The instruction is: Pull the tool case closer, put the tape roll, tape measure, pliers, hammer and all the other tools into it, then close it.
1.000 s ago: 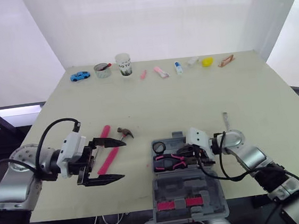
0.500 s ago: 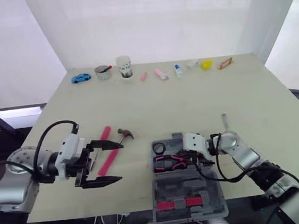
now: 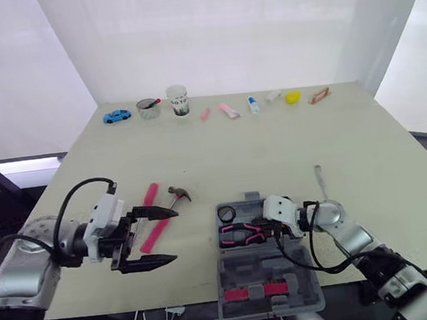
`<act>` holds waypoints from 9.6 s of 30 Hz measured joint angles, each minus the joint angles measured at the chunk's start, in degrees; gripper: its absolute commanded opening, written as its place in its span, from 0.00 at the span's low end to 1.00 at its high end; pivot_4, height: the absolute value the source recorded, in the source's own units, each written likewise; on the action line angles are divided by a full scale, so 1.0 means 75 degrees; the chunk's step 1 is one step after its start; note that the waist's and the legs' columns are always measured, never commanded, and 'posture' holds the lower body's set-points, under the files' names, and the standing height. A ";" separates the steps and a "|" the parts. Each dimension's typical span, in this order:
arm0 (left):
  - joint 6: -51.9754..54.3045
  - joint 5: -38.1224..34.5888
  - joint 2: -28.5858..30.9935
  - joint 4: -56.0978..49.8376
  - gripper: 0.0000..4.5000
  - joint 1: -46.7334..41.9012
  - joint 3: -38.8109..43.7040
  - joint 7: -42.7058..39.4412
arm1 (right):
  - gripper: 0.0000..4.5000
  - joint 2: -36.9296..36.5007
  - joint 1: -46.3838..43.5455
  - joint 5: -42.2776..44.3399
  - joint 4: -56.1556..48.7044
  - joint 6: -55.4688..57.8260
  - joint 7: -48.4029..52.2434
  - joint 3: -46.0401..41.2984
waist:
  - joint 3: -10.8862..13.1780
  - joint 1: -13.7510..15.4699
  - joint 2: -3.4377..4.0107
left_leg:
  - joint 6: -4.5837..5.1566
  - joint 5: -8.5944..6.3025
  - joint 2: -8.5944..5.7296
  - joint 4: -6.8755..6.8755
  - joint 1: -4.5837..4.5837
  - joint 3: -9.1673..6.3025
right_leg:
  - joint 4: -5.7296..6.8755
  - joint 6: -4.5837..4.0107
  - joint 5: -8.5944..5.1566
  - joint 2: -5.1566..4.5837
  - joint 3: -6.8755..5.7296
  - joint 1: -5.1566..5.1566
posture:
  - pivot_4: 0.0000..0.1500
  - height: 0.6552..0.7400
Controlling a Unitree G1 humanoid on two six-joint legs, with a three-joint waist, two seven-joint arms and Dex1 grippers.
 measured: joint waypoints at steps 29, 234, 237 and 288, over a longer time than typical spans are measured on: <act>-0.0260 0.0620 -0.1590 0.1629 1.00 0.2285 0.2708 0.2915 | 0.27 -0.0217 0.6313 0.3037 -0.3946 -0.0424 -0.2011 -0.5771 | 0.0061 -0.0008 0.0026 | -0.0002 -0.0002 0.0011 -0.0002 -0.0053 -0.0017 | -0.0017 0.0031 -0.0017 -0.0026 -0.0013 -0.0040 | 1.00 1.00; -0.2620 0.4062 -0.3778 0.7062 0.00 -0.3451 -0.1620 0.1557 | 0.01 -0.1092 -0.0168 0.0403 0.2556 -0.1753 0.0940 -0.1473 | 0.0061 0.0030 0.0028 | 0.0000 0.0000 -0.0022 0.0046 -0.0067 -0.0017 | -0.0001 0.0045 0.0030 -0.0001 -0.0037 -0.0009 | 1.00 1.00; -0.2623 0.4061 -0.3779 0.7063 0.00 -0.3450 -0.1619 0.1550 | 0.01 -0.1100 -0.0167 0.0414 0.2534 -0.1715 0.0982 -0.1477 | 0.0061 0.0031 0.0027 | -0.0001 0.0000 -0.0022 0.0045 -0.0067 -0.0018 | -0.0001 0.0044 0.0029 -0.0002 -0.0038 -0.0009 | 1.00 1.00; -0.1335 0.1853 -0.2609 0.2898 0.00 -0.0277 0.0665 0.1999 | 0.01 -0.2046 0.2652 0.2132 0.0317 -0.1456 0.0155 -0.3656 | 0.0066 0.0000 0.0034 | -0.0002 -0.0002 0.0004 0.0021 -0.0065 -0.0027 | -0.0010 0.0041 0.0024 -0.0017 -0.0031 -0.0019 | 1.00 1.00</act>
